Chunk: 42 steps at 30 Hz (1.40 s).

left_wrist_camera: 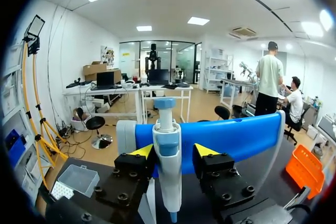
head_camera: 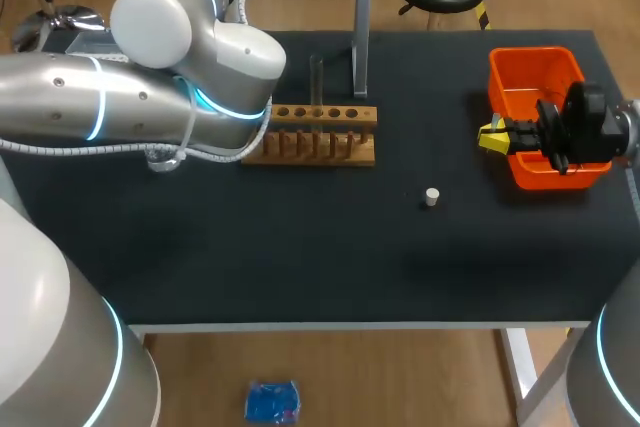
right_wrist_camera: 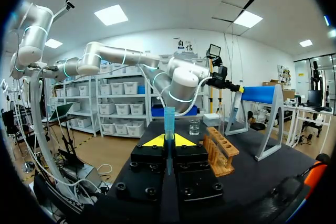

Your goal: Invert the test tube, pick up the pipette, mount the tip to pipette, aspirate from beaker and dispense into the tube, eject the tip, return the pipette, and cap with the stopper.

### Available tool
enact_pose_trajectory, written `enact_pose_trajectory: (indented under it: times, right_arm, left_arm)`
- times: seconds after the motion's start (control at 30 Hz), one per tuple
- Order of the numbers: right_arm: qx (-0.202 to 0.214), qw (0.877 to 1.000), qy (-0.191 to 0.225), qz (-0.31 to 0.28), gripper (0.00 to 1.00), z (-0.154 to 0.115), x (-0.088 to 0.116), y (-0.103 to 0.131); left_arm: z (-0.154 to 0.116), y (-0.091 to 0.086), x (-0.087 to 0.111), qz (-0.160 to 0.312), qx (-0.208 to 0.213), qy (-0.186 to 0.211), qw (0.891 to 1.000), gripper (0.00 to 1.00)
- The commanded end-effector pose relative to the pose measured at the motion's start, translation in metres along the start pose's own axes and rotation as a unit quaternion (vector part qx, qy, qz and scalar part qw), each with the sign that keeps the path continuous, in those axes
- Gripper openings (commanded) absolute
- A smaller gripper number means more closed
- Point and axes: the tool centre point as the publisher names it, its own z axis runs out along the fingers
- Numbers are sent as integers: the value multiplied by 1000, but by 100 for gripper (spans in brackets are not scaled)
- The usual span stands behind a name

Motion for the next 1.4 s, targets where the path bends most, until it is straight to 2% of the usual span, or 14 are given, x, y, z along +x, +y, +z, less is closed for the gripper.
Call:
enact_pose_trajectory:
  times: [0.03, 0.57, 0.8, 0.97, 1.1, 1.17, 1.2, 1.4]
  right_arm:
    - [0, 1000, 0, 0, 0, -1, 1, 0]
    - [0, 1000, 0, 0, 0, -1, 1, 0]
    - [0, 1000, 0, 0, 0, -1, 1, 0]
    - [0, 1000, 0, 0, 0, -1, 1, 0]
    - [0, 1000, 0, 0, 0, -1, 1, 0]
    - [0, 1000, 0, 0, 0, -1, 1, 0]
    - [0, 1000, 0, 0, 0, -1, 1, 0]
    - [0, 1000, 0, 0, 0, -1, 1, 0]
  left_arm:
    - [2, -1, 2, 1, -4, -3, 1000, 40]
    - [7, 3, 1, -1, -9, -7, 1000, 41]
    - [8, 4, 0, -1, -9, -8, 1000, 37]
    - [9, 5, 0, -2, -10, -8, 1000, 30]
    - [9, 6, 0, -3, -11, -8, 1000, 20]
    - [9, 6, 0, -3, -11, -9, 1000, 2]
    - [9, 6, -1, -4, -11, -9, 1000, 0]
    - [7, 4, -2, -5, -8, -11, 1000, 0]
